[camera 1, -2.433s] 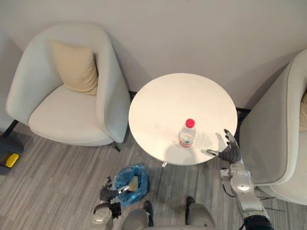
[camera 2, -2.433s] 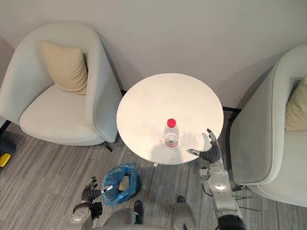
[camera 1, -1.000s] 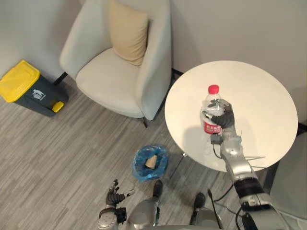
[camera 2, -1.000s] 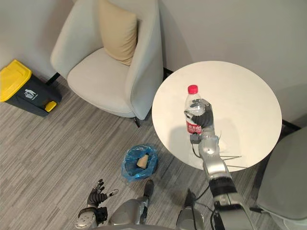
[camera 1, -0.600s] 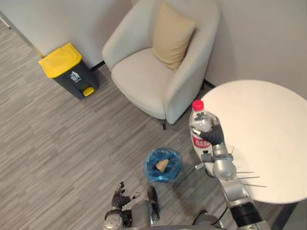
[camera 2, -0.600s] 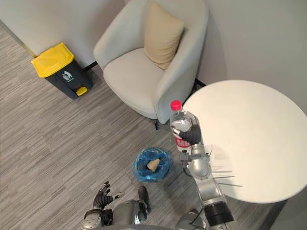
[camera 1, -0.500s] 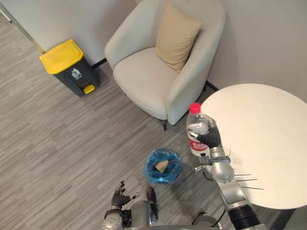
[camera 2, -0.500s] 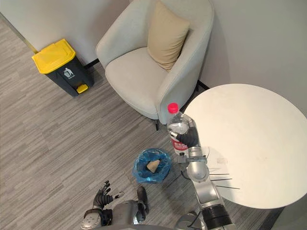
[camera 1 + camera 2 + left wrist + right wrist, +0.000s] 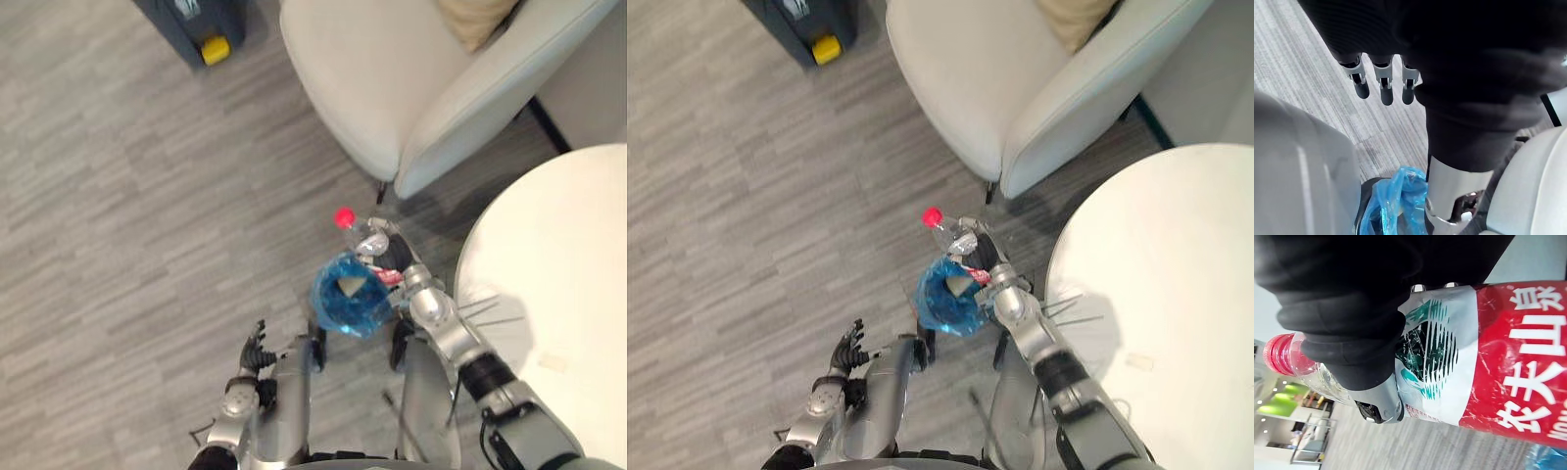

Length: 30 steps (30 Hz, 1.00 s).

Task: Gather rubbish on tea table into small bin, then transfer packed bag to large trash can.

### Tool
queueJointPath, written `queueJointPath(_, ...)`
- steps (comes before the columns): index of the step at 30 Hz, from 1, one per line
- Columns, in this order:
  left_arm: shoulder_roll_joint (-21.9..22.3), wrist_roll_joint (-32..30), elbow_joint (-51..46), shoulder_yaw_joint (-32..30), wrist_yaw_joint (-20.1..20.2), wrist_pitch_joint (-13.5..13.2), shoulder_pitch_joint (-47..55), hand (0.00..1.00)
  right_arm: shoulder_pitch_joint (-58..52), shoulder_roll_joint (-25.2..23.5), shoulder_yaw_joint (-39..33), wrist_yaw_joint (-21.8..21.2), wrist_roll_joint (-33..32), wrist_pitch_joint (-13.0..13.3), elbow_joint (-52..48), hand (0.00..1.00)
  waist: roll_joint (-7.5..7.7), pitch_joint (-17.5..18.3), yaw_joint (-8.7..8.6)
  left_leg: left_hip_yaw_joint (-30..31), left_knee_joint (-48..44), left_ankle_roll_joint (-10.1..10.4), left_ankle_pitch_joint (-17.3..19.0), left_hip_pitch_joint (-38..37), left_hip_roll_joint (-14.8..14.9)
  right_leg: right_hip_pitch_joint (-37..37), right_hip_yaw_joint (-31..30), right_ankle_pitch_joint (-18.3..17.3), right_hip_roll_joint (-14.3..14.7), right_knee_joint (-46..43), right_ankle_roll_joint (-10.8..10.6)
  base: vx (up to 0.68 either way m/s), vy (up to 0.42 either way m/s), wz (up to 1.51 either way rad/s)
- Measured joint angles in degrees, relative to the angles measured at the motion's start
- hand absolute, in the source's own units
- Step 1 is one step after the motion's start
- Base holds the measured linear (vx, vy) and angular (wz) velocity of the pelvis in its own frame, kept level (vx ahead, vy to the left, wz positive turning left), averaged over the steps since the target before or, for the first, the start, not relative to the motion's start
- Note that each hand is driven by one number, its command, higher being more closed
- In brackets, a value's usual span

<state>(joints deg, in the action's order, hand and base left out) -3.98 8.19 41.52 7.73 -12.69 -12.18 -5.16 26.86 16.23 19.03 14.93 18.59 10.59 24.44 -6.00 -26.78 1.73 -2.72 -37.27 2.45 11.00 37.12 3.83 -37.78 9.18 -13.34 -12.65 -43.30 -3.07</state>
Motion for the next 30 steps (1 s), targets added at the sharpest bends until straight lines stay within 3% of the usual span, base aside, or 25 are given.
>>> queueJointPath(6,2.89,2.08,-3.97,-4.52,-2.66,-2.53,-10.16,0.0,10.0,-0.04,-0.6,4.0,0.06,-1.32,-0.02,1.0,0.97,-2.69,0.96,1.56,-14.37,0.59,1.04,21.92,-0.56,-21.09,-0.84,-5.46,-2.45,-16.45,1.4,-0.18,-0.091,0.31)
queueJointPath(10,2.64,2.74,-9.02,-6.9,-3.51,-4.4,-14.88,0.0,15.59,0.0,-0.62,5.18,0.15,-2.43,1.97,1.0,1.14,-2.93,2.25,2.03,-20.79,0.83,0.89,34.76,0.23,-34.11,-1.61,-6.45,-2.57,-23.85,1.7,-0.19,-0.103,0.08)
queueJointPath(15,0.4,3.71,-11.31,-8.56,-4.09,-5.15,-16.23,0.0,17.57,-1.22,-0.58,6.35,0.13,-3.63,5.75,1.0,1.77,-3.46,2.39,3.04,-24.71,1.14,0.72,41.19,0.27,-40.36,-1.82,-6.89,-2.71,-28.15,2.36,-0.09,-0.026,0.05)
queueJointPath(16,-0.11,4.98,-12.03,-8.61,-4.19,-4.08,-16.27,0.0,17.99,-1.31,-0.54,6.35,0.1,-3.94,6.3,1.0,1.75,-3.46,2.49,3.16,-25.27,1.21,0.66,42.4,0.23,-41.63,-1.85,-6.92,-2.78,-28.85,2.36,-0.06,0.01,0.07)
queueJointPath(17,-0.62,6.26,-13.36,-8.6,-4.35,-3.11,-16.41,0.0,18.47,-1.0,-0.53,6.35,0.06,-4.48,7.08,0.0,1.75,-3.46,2.57,3.18,-25.78,1.36,0.53,43.64,0.21,-42.86,-1.89,-6.96,-3.05,-29.57,2.33,-0.06,0.018,0.12)
queueJointPath(25,-2.49,7.31,-13.41,-9.2,-5.04,-3.5,-16.48,0.0,18.72,-1.12,-0.83,7.65,0.04,-4.8,8.32,0.0,1.91,-3.48,2.42,4.19,-27.94,1.52,0.43,46.18,0.21,-44.62,-1.42,-7.67,-3.32,-31.85,1.92,-0.02,0.015,0.04)
queueJointPath(30,-2.64,7.04,-13.45,-9.9,-5.05,-3.41,-16.47,0.0,14.5,-1.41,-1.28,8.92,2.25,-4.63,-1.96,0.0,2.62,-3.36,2.35,4.31,-27.89,2.06,0.04,46.06,0.39,-44.42,-1.18,-7.73,-3.08,-31.89,2.03,0.0,0.004,-0.01)
